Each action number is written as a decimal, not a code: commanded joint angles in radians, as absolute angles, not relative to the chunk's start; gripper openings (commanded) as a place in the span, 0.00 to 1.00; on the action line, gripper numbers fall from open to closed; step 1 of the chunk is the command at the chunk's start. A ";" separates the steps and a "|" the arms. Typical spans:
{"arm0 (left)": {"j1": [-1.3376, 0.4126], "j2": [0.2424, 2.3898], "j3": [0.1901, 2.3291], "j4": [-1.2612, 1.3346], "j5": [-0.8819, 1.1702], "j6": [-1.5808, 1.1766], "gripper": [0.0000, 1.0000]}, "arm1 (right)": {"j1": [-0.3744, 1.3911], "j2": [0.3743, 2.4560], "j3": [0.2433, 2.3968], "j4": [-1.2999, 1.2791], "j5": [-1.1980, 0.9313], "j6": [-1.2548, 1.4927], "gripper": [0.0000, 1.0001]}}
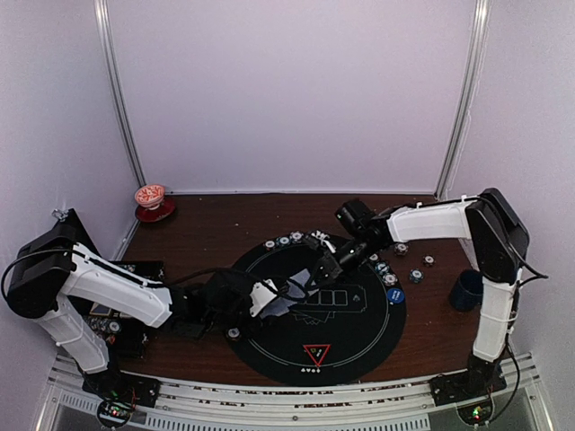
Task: Distribute texas hold em gaming equipment
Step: Pick up the poker card from the face-down deck piles, then distribute the poker card in the small blind area, then pick up the poker card from the face-down deck piles.
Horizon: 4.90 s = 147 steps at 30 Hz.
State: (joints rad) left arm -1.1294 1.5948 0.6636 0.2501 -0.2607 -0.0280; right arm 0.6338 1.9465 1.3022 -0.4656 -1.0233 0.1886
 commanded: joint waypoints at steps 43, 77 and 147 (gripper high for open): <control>-1.137 1.499 0.764 0.133 -0.338 -0.125 0.51 | 0.215 1.634 1.120 -1.220 -0.759 -0.766 0.00; -1.139 1.528 0.762 0.141 -0.338 -0.110 0.51 | 0.305 1.796 1.082 -1.146 -0.586 -0.732 0.12; -1.187 1.383 0.704 0.193 -0.301 -0.043 0.51 | 0.836 1.885 1.446 -0.383 -0.761 0.038 0.69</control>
